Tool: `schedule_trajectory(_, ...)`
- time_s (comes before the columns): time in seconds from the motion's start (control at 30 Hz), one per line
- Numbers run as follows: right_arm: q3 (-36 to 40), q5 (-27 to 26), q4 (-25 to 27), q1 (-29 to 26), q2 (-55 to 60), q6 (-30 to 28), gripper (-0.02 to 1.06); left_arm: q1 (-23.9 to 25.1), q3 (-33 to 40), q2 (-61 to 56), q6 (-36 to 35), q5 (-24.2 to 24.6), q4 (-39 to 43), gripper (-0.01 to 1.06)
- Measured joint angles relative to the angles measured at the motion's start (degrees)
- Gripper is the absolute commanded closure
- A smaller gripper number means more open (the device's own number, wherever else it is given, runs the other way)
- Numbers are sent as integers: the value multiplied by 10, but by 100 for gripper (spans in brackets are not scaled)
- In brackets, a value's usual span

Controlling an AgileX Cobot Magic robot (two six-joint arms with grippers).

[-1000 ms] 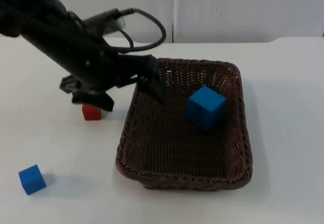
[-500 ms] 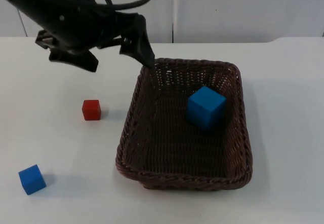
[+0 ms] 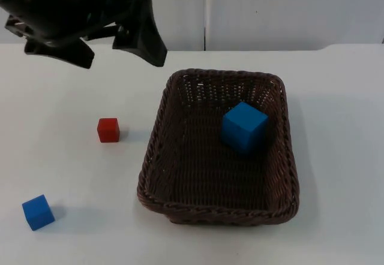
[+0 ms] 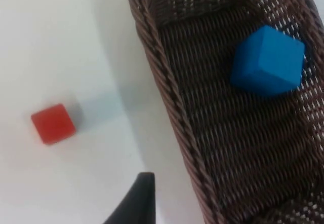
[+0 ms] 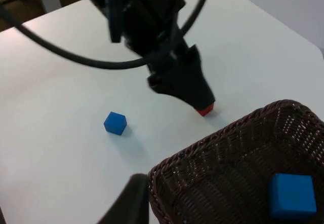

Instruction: Pick up the basket with the left hand and place the largest block into the basket with the right hand.

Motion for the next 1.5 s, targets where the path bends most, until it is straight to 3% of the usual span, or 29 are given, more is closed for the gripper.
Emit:
schedule_trajectory(0.23,30,-14,-1,0,-62,2,-1,0,69,-94,0,-23,0,0)
schedule_trajectory(0.63,168,-31,-1,0,-224,8,-1,0,146,-277,-1,-24,6,0)
schedule_trajectory(0.97,234,-23,-1,0,-354,21,-1,0,147,-427,-1,32,33,0)
schedule_trajectory(1.37,279,69,-4,0,-484,50,-1,0,147,-614,-4,122,78,0)
schedule_trajectory(1.5,279,93,-5,0,-531,54,-1,0,147,-667,-38,159,121,0)
